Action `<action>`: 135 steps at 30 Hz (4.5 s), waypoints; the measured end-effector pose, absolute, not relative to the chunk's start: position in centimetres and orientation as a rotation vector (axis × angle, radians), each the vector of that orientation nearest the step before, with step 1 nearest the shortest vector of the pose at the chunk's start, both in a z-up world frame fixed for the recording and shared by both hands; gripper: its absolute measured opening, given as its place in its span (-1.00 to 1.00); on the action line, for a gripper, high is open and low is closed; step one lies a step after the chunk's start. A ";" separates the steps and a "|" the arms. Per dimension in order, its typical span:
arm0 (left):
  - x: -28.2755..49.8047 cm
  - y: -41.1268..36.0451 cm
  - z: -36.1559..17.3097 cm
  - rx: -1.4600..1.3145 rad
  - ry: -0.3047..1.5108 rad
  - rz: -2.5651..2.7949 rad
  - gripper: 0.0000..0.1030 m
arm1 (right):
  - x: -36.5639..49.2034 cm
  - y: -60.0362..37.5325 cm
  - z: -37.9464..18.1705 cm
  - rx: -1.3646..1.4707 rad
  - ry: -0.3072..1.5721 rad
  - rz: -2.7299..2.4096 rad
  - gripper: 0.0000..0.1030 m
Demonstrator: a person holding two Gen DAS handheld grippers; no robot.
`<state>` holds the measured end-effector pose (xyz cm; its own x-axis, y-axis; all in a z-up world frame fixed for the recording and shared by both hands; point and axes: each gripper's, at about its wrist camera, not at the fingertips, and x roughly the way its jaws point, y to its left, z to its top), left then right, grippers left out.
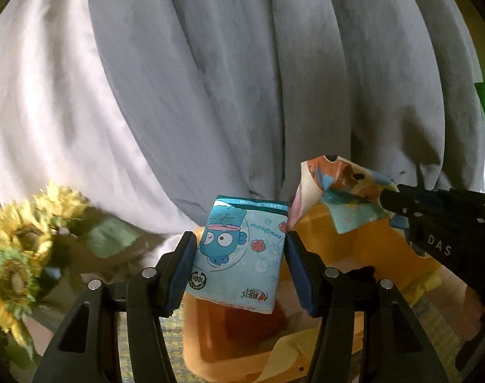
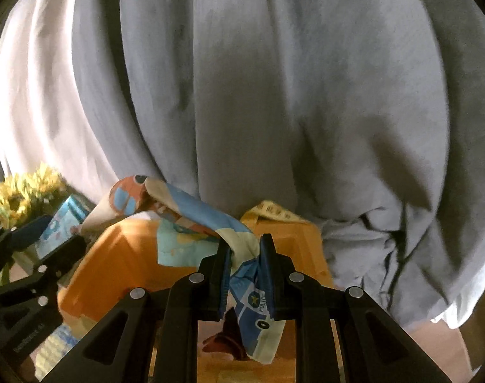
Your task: Organize soft objects
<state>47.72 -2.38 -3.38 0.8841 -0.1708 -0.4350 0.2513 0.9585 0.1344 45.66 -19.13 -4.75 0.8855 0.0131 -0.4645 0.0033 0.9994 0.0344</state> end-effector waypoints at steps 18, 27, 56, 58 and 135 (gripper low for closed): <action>51.2 -4.1 -6.8 0.238 0.588 -0.274 0.47 | 49.5 -19.6 -8.3 0.034 0.679 0.017 0.15; 48.5 -2.9 -4.5 0.190 0.534 -0.272 0.54 | 47.0 -20.1 -6.2 0.057 0.608 -0.029 0.35; 34.0 0.4 -1.0 0.177 0.424 -0.223 0.59 | 33.0 -19.0 -2.4 0.069 0.458 -0.056 0.51; 33.3 0.4 -1.5 0.178 0.447 -0.229 0.59 | 32.3 -18.9 -2.6 0.058 0.463 -0.058 0.51; 35.1 -2.7 -14.9 0.155 0.800 -0.304 -0.84 | 32.1 -20.4 -16.7 0.080 0.916 -0.038 0.07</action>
<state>35.06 -2.72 -14.88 0.6560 -0.2093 -0.7252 0.3256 0.9453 0.0218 32.07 -20.42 -16.67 0.6088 0.0007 -0.7933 0.0671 0.9964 0.0524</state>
